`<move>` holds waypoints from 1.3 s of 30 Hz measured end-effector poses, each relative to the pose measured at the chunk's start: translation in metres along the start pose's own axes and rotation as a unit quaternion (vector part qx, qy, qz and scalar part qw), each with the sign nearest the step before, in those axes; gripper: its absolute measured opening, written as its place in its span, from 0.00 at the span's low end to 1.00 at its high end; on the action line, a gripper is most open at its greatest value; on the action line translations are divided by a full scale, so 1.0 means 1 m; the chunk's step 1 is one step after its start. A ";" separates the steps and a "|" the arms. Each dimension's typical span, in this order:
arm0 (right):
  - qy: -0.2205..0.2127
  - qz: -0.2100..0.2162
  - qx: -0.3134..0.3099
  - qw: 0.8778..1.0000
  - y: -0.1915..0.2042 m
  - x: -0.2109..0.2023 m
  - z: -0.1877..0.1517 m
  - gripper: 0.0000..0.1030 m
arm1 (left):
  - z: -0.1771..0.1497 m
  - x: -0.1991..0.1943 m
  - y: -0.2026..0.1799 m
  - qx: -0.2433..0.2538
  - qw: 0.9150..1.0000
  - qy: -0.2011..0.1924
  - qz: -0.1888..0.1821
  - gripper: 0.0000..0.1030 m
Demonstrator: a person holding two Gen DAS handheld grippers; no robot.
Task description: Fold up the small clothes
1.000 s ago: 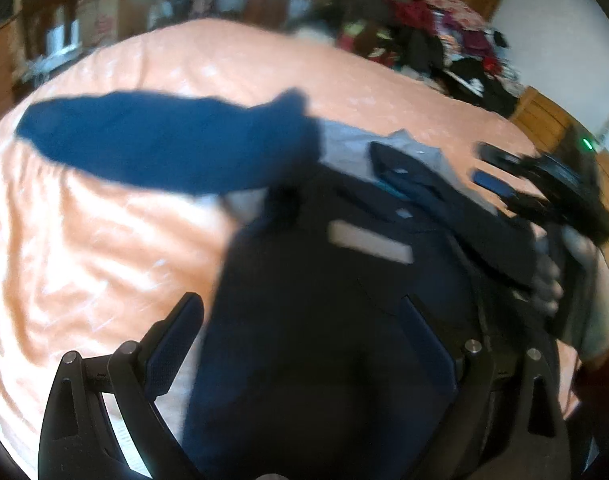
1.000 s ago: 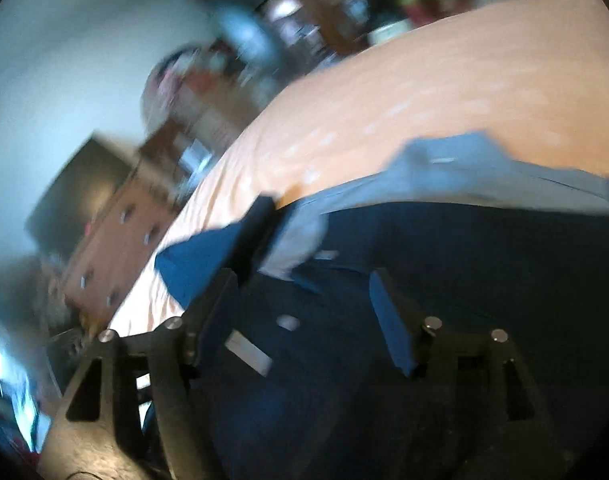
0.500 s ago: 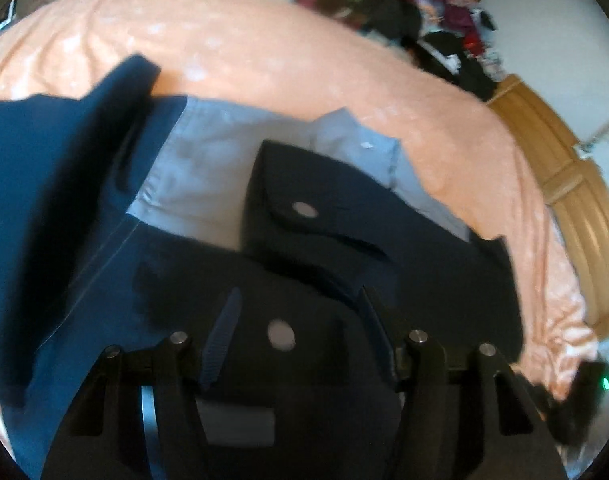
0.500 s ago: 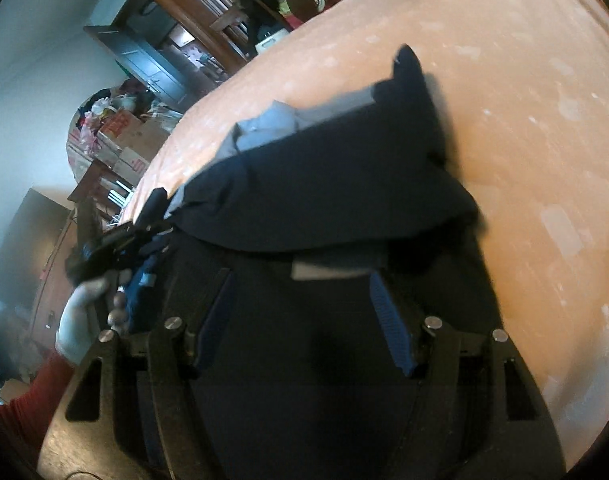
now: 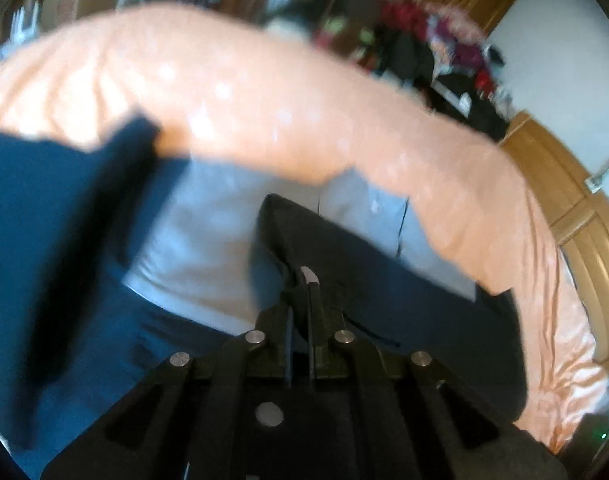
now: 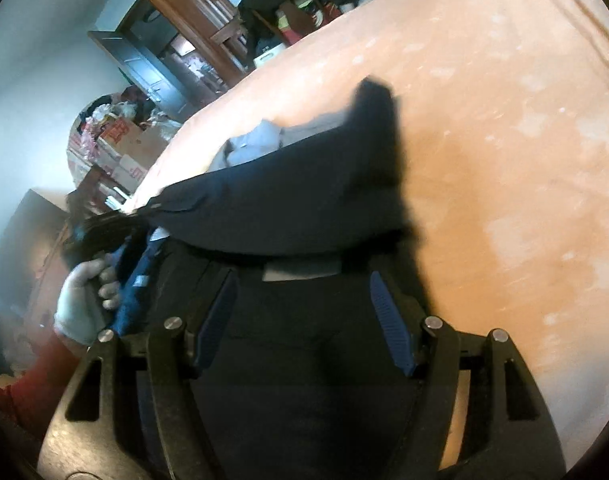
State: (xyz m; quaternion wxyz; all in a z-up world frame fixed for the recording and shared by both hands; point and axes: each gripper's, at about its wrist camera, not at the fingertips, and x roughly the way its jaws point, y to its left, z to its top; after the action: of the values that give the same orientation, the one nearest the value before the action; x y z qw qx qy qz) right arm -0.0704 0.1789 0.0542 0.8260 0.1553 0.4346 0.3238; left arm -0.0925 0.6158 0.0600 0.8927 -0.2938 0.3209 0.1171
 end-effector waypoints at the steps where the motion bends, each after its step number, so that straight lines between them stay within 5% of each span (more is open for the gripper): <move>1: 0.000 -0.007 0.000 1.000 -0.004 -0.002 0.000 0.66 | 0.001 -0.005 0.013 -0.013 1.000 -0.006 0.011 0.03; 5: -0.003 -0.018 0.014 1.000 -0.017 0.000 0.003 0.66 | -0.011 0.011 0.050 -0.048 0.998 0.039 0.027 0.03; 8: 0.002 -0.021 0.013 1.000 -0.020 0.013 0.011 0.66 | -0.020 0.015 0.040 -0.017 0.998 0.038 0.037 0.03; 15: 0.008 -0.043 0.060 0.997 -0.043 0.042 0.033 0.60 | -0.022 0.015 0.049 -0.030 0.998 0.040 0.034 0.13; 19: 0.045 -0.081 -0.016 0.996 -0.021 0.055 0.028 0.59 | -0.023 0.005 0.050 -0.026 0.998 0.048 0.025 0.14; 20: 0.080 -0.090 -0.041 0.992 -0.017 0.070 0.020 0.62 | -0.023 0.000 0.052 -0.027 0.998 0.050 0.020 0.14; 24: 0.092 -0.124 -0.099 0.983 0.004 0.076 0.014 0.70 | -0.021 -0.047 0.074 -0.042 0.998 0.036 -0.015 0.14; 27: 0.069 -0.124 -0.077 0.987 0.011 0.056 0.009 0.70 | -0.019 -0.102 0.118 -0.070 0.997 -0.009 -0.009 0.25; 31: 0.027 -0.105 -0.060 0.992 0.032 0.024 -0.010 0.70 | -0.026 -0.164 0.221 -0.149 0.982 -0.063 0.093 0.60; 35: 0.058 -0.066 -0.101 0.991 0.072 0.033 -0.036 0.71 | -0.034 -0.191 0.310 -0.219 0.962 -0.075 0.145 0.60; 39: 0.081 -0.053 -0.116 0.989 0.093 0.055 -0.044 0.76 | -0.027 -0.183 0.351 -0.245 0.960 -0.072 0.117 0.60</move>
State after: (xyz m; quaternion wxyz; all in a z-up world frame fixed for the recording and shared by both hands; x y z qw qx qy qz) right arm -0.1207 0.2837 0.0450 0.8165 0.0087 0.4668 0.3396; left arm -0.3861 0.8769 0.0029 0.7942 -0.4547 0.2494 0.3167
